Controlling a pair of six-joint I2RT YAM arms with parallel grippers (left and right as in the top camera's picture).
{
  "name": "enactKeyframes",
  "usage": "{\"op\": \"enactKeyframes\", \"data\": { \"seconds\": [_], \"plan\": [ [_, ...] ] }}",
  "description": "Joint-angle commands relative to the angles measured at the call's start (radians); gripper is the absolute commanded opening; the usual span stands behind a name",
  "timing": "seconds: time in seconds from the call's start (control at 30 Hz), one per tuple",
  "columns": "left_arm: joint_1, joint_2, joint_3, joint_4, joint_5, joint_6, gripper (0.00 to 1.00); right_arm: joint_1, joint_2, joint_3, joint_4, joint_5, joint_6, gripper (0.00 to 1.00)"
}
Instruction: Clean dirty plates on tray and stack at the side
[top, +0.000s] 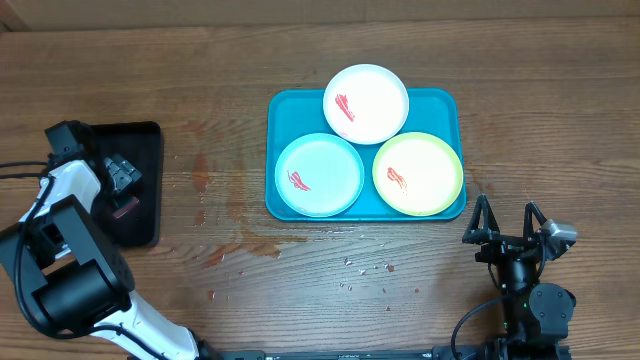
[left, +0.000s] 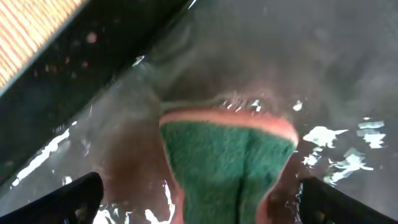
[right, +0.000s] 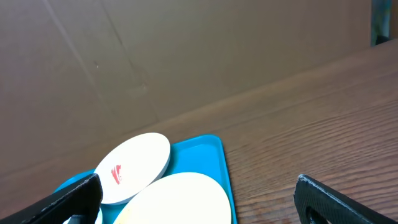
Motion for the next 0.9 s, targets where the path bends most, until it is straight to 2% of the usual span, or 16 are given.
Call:
{"op": "enactKeyframes", "data": {
  "seconds": [0.0, 0.07, 0.2, 0.23, 0.3, 0.5, 0.53, 0.57, 0.6, 0.63, 0.7, 0.73, 0.77, 0.8, 0.83, 0.87],
  "plan": [
    [-0.001, 0.019, -0.019, -0.066, 0.061, 0.005, 0.60, -0.006, -0.005, -0.011, 0.006, -0.003, 0.000, 1.00],
    [-0.001, 0.019, -0.019, -0.085, 0.083, 0.004, 0.09, -0.006, -0.005, -0.011, 0.006, -0.003, 0.000, 1.00],
    [-0.001, 0.019, -0.019, -0.122, 0.106, -0.019, 0.04, -0.006, -0.005, -0.011, 0.006, -0.003, 0.000, 1.00],
    [-0.001, 0.019, -0.019, -0.124, 0.106, -0.019, 0.17, -0.006, -0.005, -0.011, 0.006, -0.003, 0.000, 1.00],
    [-0.001, 0.019, -0.019, -0.138, 0.106, -0.019, 1.00, -0.006, -0.005, -0.011, 0.006, -0.003, 0.000, 1.00],
    [-0.001, 0.018, -0.019, -0.196, 0.106, -0.018, 1.00, -0.006, -0.005, -0.011, 0.006, -0.003, 0.000, 1.00],
    [-0.001, 0.019, -0.019, -0.202, 0.106, -0.018, 0.94, -0.006, -0.005, -0.011, 0.006, -0.003, 0.000, 1.00],
    [-0.001, 0.018, -0.019, -0.206, 0.107, -0.019, 0.77, -0.006, -0.005, -0.011, 0.006, -0.003, 0.000, 1.00],
    [-0.001, 0.018, -0.019, -0.212, 0.106, -0.018, 0.45, -0.006, -0.005, -0.011, 0.006, -0.003, 0.000, 1.00],
    [-0.001, 0.019, -0.019, -0.214, 0.106, -0.019, 0.29, -0.006, -0.005, -0.011, 0.006, -0.003, 0.000, 1.00],
    [-0.001, 0.018, -0.019, -0.211, 0.106, -0.019, 0.04, -0.006, -0.005, -0.011, 0.006, -0.003, 0.000, 1.00],
    [-0.001, 0.018, -0.019, -0.206, 0.106, -0.019, 0.05, -0.006, -0.005, -0.011, 0.006, -0.003, 0.000, 1.00],
    [-0.001, 0.018, -0.019, -0.200, 0.105, -0.018, 0.08, -0.006, -0.005, -0.011, 0.006, -0.003, 0.000, 1.00],
    [-0.001, 0.019, -0.019, -0.192, 0.101, -0.018, 0.43, -0.006, -0.005, -0.011, 0.006, -0.003, 0.000, 1.00],
    [-0.001, 0.018, -0.019, -0.180, 0.094, -0.018, 0.98, -0.006, -0.005, -0.011, 0.006, -0.003, 0.000, 1.00],
    [-0.001, 0.019, -0.019, -0.169, 0.089, -0.018, 1.00, -0.006, -0.005, -0.011, 0.006, -0.003, 0.000, 1.00]
  ]
}}
